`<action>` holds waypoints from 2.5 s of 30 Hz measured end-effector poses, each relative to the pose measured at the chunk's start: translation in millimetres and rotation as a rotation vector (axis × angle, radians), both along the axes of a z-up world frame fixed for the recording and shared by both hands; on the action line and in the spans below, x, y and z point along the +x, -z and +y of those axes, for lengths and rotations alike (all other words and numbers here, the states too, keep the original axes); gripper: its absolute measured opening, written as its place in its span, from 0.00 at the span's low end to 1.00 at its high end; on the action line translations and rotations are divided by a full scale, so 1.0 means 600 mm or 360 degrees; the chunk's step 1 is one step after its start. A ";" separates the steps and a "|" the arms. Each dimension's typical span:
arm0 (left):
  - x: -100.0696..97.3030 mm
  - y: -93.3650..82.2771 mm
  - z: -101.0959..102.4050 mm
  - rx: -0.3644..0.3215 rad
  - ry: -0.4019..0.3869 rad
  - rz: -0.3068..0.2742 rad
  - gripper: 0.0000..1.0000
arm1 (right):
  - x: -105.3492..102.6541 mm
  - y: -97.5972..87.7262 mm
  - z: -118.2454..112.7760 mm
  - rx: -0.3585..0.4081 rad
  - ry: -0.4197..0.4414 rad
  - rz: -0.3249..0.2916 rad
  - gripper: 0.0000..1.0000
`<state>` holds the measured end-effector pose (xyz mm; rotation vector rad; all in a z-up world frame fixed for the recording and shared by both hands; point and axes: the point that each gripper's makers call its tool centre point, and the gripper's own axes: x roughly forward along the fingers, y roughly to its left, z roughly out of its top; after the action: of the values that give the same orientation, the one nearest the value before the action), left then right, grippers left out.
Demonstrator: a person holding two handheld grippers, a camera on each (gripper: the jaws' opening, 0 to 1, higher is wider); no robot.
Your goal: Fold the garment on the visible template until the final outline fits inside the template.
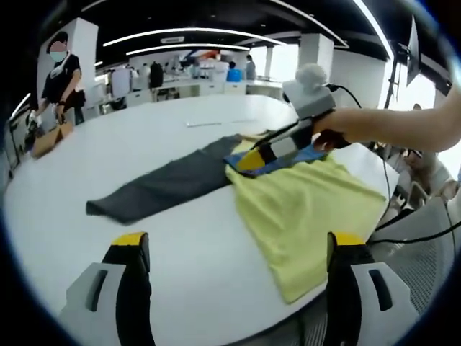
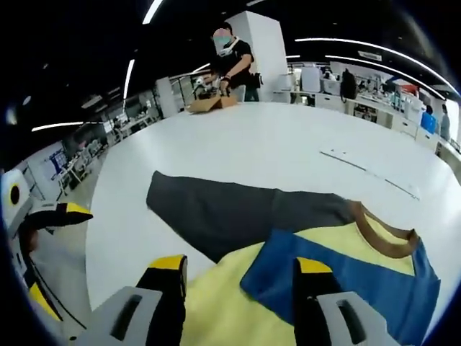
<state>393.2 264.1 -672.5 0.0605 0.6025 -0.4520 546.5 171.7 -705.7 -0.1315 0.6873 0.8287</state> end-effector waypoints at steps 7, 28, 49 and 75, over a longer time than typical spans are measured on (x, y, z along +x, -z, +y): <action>0.005 -0.006 0.004 0.0002 -0.0004 -0.0013 0.99 | 0.004 -0.016 -0.028 0.0010 0.0043 -0.0040 0.87; 0.013 -0.023 0.005 0.0009 -0.0008 -0.0051 0.99 | -0.001 -0.045 -0.181 0.0009 0.0194 -0.0103 0.98; 0.015 -0.021 0.004 0.0010 -0.0017 -0.0041 0.99 | -0.011 -0.015 -0.364 -0.0088 0.0456 -0.0091 0.89; 0.009 -0.023 0.002 0.0021 -0.0015 -0.0031 0.99 | -0.031 0.059 -0.467 -0.0237 0.0597 -0.0002 0.21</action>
<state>398.9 265.4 -658.6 0.0747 0.5864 -0.4379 527.6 -108.7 -740.9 -0.1317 0.7440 0.4179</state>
